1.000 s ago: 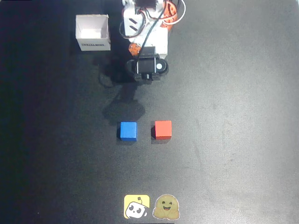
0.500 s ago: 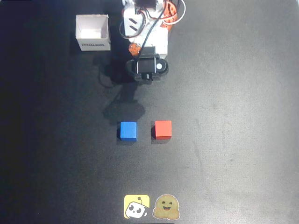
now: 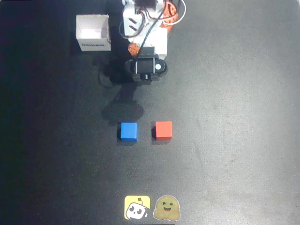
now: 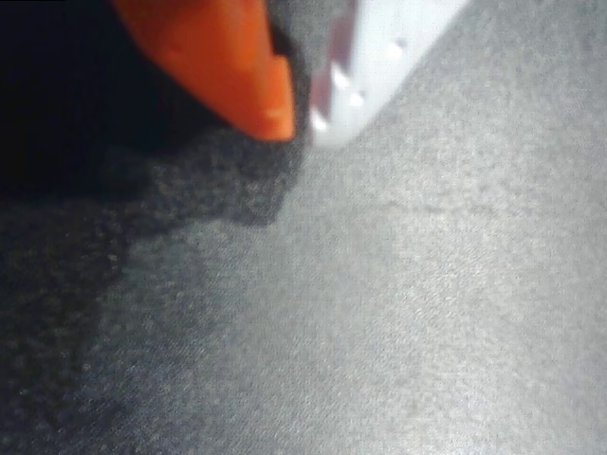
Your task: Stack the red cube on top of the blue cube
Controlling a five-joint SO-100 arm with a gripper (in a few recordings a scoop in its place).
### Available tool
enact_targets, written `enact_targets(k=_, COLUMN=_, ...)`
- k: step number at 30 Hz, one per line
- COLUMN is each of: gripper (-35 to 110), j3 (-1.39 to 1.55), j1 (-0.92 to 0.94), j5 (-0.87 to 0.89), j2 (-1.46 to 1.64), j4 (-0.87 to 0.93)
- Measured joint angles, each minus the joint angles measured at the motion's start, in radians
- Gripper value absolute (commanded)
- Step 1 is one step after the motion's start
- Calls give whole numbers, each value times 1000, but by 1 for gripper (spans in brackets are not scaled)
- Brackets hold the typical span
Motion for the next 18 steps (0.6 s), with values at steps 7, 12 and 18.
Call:
enact_targets(k=7, gripper=0, j3=0, j1=0, j5=2, j2=-3, j4=0)
enact_targets(k=12, gripper=0, j3=0, j1=-2, j5=-2, j2=6, j4=3)
enact_targets(k=18, gripper=0, j3=-127, j1=-32, j5=-3, j2=-110, j4=25)
